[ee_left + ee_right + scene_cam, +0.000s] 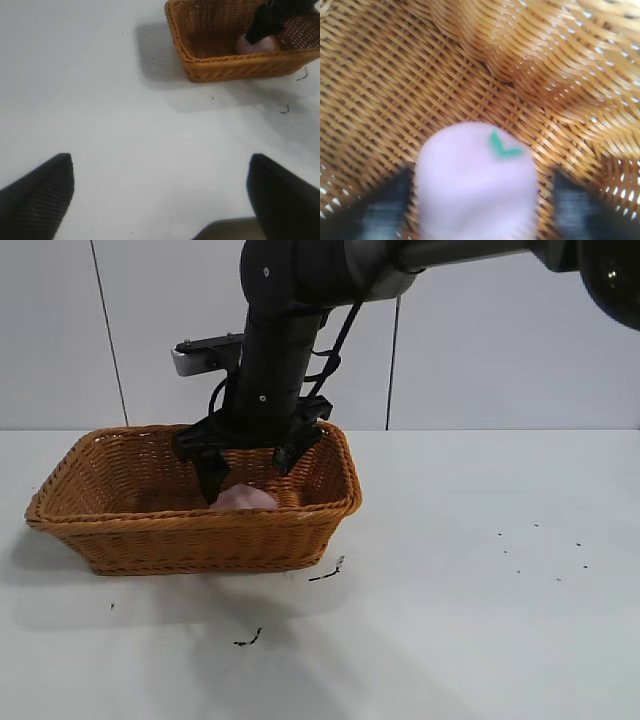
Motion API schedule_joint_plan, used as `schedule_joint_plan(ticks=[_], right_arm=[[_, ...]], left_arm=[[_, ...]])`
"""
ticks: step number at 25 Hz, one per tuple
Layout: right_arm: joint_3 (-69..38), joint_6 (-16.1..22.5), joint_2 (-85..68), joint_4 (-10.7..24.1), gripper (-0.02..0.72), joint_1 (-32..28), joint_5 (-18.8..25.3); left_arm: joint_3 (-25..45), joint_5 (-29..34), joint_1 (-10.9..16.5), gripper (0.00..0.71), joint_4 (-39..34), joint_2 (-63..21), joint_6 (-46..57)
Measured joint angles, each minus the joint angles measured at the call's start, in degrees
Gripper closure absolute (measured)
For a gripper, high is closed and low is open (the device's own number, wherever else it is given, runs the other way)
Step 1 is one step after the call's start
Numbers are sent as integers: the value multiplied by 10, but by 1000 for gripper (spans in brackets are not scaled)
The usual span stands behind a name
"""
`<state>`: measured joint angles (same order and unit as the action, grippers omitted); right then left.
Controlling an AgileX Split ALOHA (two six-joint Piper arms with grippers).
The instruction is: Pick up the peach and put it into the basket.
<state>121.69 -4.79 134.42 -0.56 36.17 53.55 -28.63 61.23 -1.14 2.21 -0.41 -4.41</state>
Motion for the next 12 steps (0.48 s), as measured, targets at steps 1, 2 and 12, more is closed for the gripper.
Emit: schedule_joint_plan(ticks=[1, 2, 12], right_arm=[[0, 0, -11, 0, 15, 0, 2], [0, 0, -21, -1, 15, -1, 5], [3, 10, -50, -3, 14, -116, 27]], left_arm=[[0, 0, 0, 18, 0, 0, 0], [0, 0, 0, 18, 0, 0, 0], [0, 0, 0, 18, 0, 0, 0]])
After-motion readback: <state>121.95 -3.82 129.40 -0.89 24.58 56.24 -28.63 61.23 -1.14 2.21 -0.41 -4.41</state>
